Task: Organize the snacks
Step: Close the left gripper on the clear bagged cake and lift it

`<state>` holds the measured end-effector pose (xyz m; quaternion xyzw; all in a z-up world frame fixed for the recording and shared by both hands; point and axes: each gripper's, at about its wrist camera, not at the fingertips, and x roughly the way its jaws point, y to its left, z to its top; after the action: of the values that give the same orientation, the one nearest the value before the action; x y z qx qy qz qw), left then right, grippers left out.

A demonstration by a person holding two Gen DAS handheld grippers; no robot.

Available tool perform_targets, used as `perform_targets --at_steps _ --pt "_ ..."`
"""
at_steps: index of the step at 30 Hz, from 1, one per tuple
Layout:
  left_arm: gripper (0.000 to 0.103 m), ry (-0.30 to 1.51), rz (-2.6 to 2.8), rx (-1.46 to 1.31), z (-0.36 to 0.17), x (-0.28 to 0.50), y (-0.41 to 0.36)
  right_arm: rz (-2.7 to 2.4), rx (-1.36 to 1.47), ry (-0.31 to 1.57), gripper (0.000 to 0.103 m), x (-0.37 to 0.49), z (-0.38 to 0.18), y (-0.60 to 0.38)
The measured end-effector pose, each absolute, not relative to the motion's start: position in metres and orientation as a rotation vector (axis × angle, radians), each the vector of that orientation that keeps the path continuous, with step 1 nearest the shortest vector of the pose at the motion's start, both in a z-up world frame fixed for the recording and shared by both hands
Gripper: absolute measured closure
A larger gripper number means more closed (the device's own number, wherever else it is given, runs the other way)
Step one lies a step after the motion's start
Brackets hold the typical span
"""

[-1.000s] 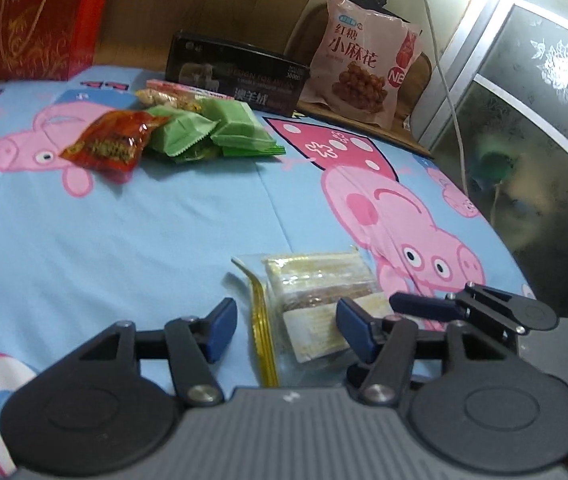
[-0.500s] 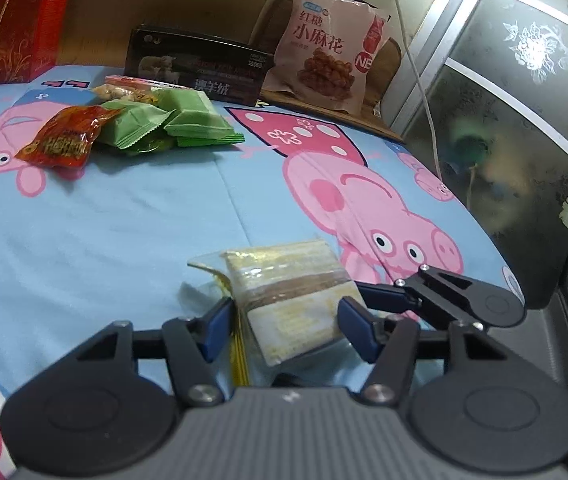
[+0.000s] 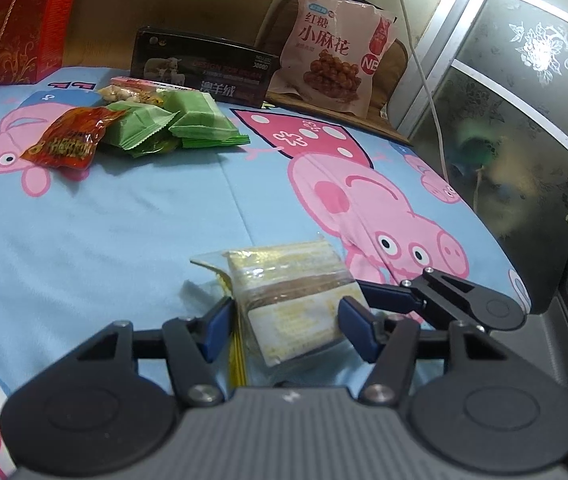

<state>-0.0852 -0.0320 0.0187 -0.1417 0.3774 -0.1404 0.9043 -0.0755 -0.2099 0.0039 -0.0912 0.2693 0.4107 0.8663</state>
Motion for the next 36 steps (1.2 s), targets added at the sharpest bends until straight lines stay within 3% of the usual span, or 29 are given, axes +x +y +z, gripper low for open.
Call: perform_targets --at_steps 15,36 --pt "0.044 0.781 -0.289 -0.294 0.0189 -0.0855 -0.0323 0.800 -0.185 0.576 0.000 -0.0710 0.0023 -0.2131" --pt "0.038 0.792 -0.230 -0.250 0.0229 -0.0891 -0.0382 0.809 -0.190 0.576 0.000 -0.0716 0.0015 -0.2126"
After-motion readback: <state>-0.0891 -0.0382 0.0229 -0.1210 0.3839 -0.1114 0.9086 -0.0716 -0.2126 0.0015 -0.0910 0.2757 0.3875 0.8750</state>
